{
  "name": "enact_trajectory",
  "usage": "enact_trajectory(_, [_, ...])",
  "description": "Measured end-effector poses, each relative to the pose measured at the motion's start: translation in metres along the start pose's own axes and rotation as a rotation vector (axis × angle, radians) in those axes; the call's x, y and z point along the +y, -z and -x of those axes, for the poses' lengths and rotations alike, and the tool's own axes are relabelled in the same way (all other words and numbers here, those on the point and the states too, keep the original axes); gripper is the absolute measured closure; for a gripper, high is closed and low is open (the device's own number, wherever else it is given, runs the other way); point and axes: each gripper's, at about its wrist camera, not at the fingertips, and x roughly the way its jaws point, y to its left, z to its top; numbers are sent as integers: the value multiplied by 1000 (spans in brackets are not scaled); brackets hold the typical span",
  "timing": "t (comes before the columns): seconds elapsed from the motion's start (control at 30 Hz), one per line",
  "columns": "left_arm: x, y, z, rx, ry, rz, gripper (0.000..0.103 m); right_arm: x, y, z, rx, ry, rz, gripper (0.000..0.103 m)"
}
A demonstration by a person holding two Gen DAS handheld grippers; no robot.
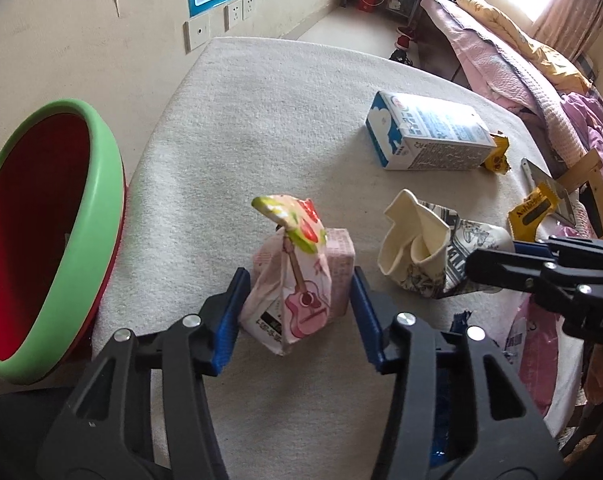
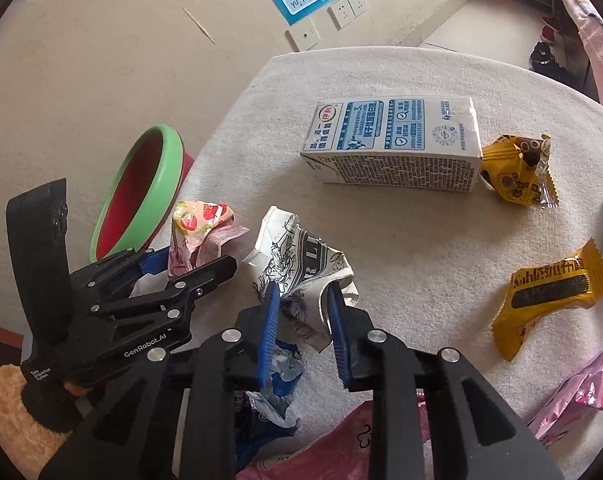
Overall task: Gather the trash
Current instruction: 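Carry the pink wrapper to the bin with the left gripper while the right carries the white paper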
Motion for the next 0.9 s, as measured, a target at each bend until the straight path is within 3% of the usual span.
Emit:
enact_trajectory(0.33, [28, 2, 33, -63, -25, 125, 54, 2, -5, 12, -45, -45, -14, 79])
enact_trajectory(0.9, [37, 0, 79, -155, -33, 157, 54, 24, -1, 32, -96, -48, 41, 79])
